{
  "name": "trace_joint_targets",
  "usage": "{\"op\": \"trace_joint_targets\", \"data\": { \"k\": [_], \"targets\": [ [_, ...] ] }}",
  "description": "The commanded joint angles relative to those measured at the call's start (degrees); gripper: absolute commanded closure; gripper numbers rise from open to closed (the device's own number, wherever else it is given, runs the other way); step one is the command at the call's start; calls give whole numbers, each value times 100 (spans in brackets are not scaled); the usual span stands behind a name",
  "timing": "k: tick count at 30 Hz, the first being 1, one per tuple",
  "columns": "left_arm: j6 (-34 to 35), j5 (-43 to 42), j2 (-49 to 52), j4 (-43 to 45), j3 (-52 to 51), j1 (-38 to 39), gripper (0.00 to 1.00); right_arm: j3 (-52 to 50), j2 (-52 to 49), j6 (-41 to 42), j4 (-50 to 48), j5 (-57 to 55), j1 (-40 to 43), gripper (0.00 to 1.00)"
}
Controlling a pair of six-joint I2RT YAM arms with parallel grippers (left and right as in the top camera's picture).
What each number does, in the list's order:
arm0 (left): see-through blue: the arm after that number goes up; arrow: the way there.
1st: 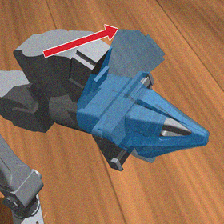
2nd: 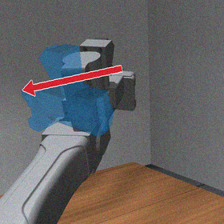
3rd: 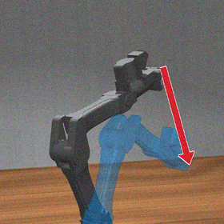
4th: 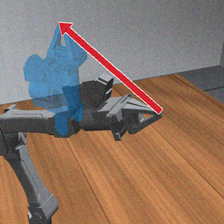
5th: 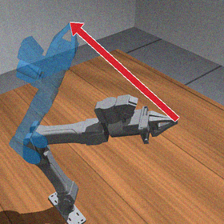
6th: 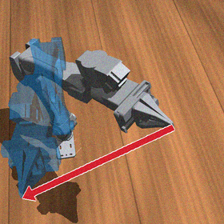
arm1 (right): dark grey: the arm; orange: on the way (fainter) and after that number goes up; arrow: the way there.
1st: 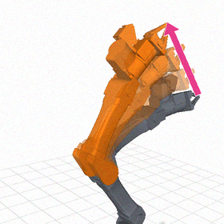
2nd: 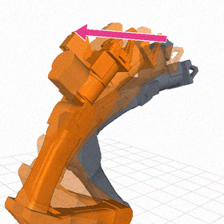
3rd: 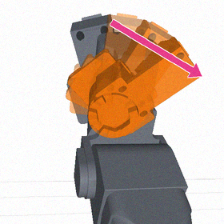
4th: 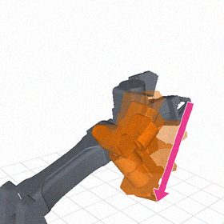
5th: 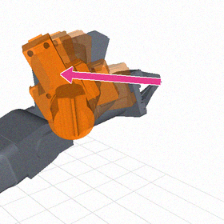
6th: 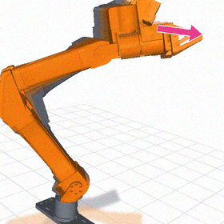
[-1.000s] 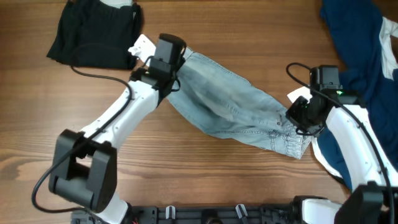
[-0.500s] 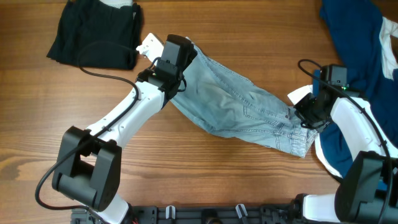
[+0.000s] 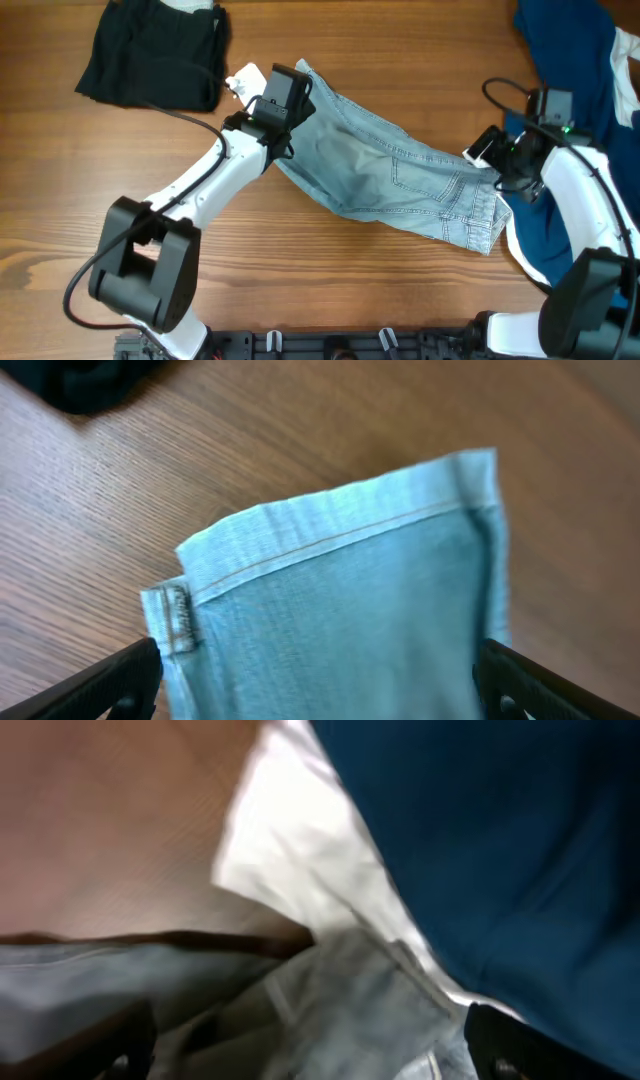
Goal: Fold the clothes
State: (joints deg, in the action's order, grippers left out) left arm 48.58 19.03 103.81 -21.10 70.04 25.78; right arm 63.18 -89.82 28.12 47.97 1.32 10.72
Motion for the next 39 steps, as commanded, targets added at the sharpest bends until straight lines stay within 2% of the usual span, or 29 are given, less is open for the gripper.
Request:
{"op": "trace_joint_targets", "data": {
  "k": [1,6,12,16,25,27,30,36,37,39],
  "targets": [
    [-1097,68,284,-98,74,-17,0,828,522,-859,415,254,17,0],
    [-1064,-70,354,-726,74,-186,5,1130,855,-866,776,439,17,0],
    [-1029,-809,544,-1130,72,-501,14,1128,857,-861,868,601,-4,0],
    [-695,-872,758,-1115,72,-595,13,1128,857,-863,866,601,-4,0],
    [-614,-1191,1099,-629,72,-590,14,1128,857,-861,874,603,-4,0],
    [-614,-1191,1099,-605,72,-605,19,1128,857,-861,876,601,-4,0],
    [-614,-1147,1099,-546,72,-610,35,1128,857,-857,866,605,-4,0],
    [-612,-442,1099,-487,72,-621,93,1128,857,-866,916,601,-4,0],
    [-614,-391,1099,-487,74,-634,96,1128,857,-866,933,601,-4,0],
    [-612,-350,1099,-509,74,-699,96,1128,857,-868,955,601,-4,0]
  ]
}}
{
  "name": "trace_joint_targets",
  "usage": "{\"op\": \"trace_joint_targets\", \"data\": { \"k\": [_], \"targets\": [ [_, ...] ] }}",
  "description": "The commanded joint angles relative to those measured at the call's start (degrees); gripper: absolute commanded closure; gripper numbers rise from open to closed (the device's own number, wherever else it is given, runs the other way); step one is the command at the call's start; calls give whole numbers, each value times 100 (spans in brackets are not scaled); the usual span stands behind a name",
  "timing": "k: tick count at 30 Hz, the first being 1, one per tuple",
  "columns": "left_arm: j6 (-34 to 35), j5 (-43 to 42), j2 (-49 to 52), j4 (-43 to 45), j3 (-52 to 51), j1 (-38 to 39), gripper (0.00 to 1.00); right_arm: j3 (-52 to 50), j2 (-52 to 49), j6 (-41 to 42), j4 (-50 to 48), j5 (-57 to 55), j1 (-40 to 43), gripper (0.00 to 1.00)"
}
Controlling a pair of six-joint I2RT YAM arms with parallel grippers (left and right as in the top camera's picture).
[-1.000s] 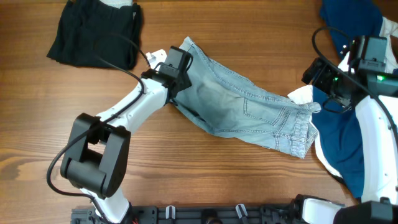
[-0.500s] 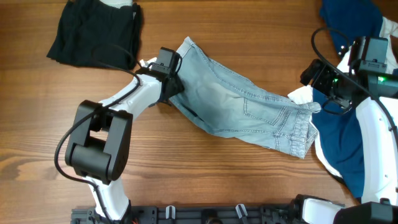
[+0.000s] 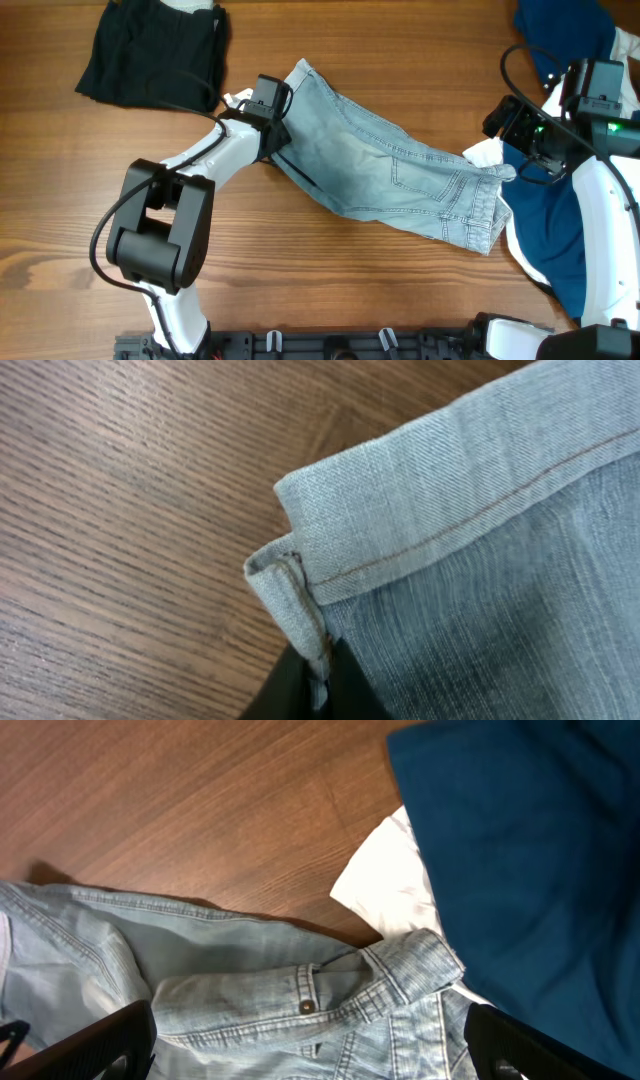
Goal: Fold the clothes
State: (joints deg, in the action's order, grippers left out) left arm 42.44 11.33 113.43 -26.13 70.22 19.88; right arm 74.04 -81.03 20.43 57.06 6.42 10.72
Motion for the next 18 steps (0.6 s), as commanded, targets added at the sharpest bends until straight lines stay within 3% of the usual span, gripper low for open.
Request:
{"op": "trace_joint_targets", "data": {
  "k": [1,5,12,18],
  "targets": [
    [9,415,136,-52,57,-164,96,42,-22,-94,48,94,-4,0],
    [382,420,109,-579,57,-470,96,42,-22,-92,52,149,-4,0],
    [1762,319,-170,-2446,57,-1292,96,39,-24,-94,44,398,-153,0],
    [1792,-238,-328,-3250,57,-1523,94,39,-55,-118,37,400,-732,3]
  ]
}}
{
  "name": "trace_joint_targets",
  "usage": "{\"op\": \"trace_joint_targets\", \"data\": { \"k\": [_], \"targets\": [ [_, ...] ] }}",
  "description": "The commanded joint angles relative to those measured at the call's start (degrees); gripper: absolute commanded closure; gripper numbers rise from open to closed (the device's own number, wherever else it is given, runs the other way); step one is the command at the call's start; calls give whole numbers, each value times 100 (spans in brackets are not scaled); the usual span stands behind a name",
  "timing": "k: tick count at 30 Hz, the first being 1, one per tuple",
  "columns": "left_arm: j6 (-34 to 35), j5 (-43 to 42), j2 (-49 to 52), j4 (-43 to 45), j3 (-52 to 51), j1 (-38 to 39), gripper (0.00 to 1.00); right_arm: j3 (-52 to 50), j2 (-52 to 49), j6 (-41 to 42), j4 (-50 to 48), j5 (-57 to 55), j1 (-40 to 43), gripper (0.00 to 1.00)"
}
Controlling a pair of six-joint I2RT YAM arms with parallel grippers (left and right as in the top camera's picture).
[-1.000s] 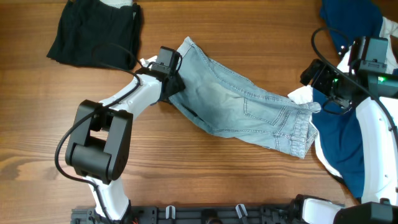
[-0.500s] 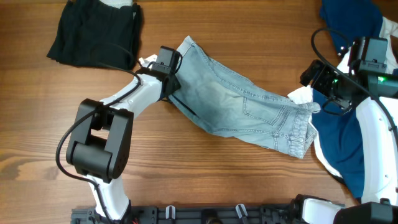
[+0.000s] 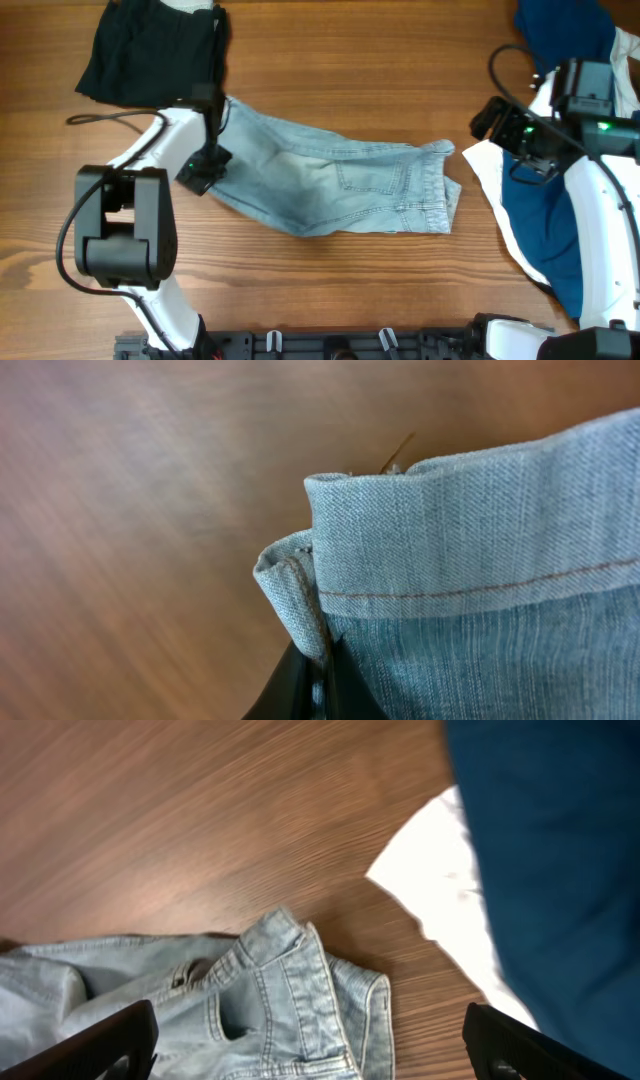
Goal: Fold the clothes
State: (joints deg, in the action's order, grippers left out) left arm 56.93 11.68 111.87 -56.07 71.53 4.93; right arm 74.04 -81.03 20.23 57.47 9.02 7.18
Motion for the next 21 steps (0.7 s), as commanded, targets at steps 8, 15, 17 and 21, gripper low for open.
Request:
{"op": "trace_joint_targets", "data": {
  "k": [8,15,17,21],
  "targets": [
    [125,-289,-201,-553,-66,-20,87,39,-507,-17,-9,173,-1414,48],
    [-105,4,-796,-577,-59,-33,76,31,-1016,243,72,267,-1720,63],
    [-107,144,-1121,-570,-57,-33,68,31,-1091,400,83,304,-1720,55],
    [-122,304,-1740,-474,-57,-33,55,24,-1141,334,39,726,-1792,53]
  ]
}}
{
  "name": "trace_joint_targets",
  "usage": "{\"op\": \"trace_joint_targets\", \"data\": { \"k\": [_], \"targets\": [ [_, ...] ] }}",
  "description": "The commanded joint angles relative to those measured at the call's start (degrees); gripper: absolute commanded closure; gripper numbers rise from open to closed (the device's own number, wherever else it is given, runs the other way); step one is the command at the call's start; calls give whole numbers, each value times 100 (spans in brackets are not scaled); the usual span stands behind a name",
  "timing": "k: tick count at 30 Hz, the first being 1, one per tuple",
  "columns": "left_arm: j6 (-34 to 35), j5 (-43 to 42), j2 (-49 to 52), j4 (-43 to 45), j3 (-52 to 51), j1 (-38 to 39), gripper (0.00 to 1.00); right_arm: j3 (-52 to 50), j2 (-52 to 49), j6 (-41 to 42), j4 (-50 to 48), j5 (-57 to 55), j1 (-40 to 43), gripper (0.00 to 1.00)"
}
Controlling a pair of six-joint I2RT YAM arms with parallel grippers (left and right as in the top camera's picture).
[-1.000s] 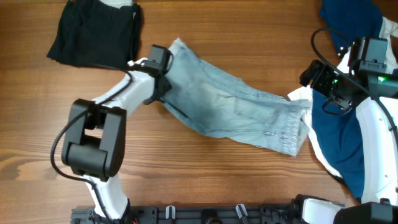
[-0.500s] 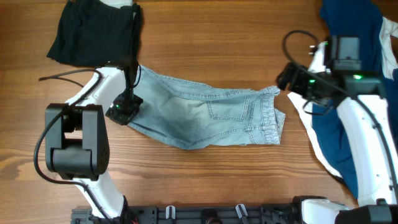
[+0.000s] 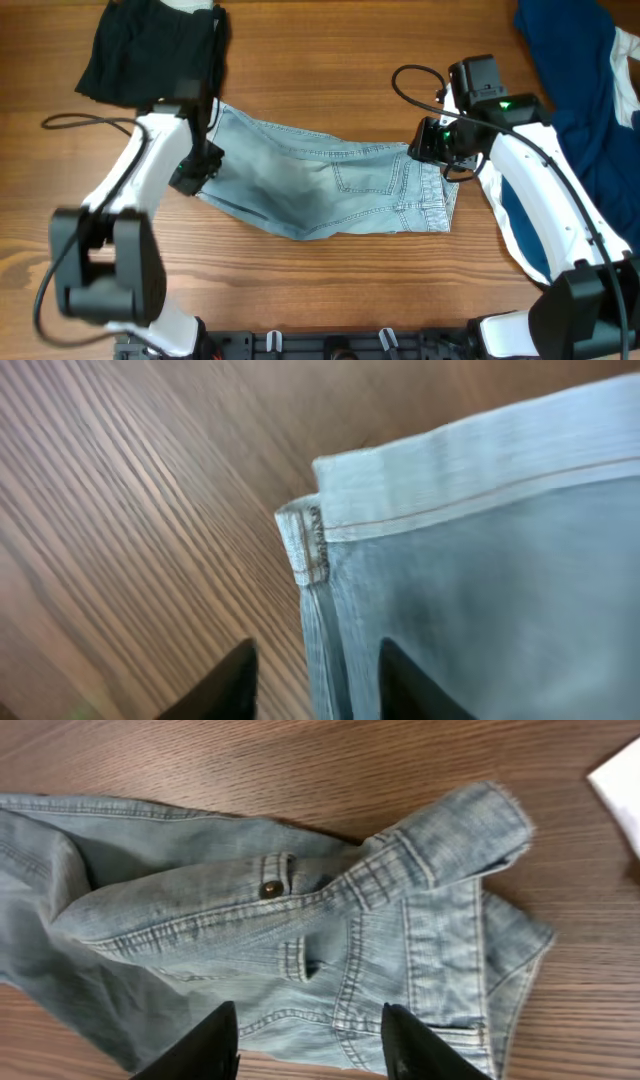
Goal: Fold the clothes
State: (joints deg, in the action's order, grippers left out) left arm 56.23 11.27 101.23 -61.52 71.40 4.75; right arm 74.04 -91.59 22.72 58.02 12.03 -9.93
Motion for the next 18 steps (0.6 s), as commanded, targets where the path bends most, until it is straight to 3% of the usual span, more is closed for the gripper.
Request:
{"op": "trace_joint_targets", "data": {
  "k": [1,4,11,18],
  "targets": [
    [-52,361,-839,138,-44,-15,53,2,-85,15,-42,457,-144,53],
    [-52,361,-1246,413,-44,-15,52,-129,-98,-24,-177,407,-376,56],
    [-46,428,-1558,863,-44,-15,53,-715,-498,151,-901,461,-706,87],
    [-46,448,-1517,885,-46,-15,53,-715,-861,223,-2317,485,-649,89]
  ]
}}
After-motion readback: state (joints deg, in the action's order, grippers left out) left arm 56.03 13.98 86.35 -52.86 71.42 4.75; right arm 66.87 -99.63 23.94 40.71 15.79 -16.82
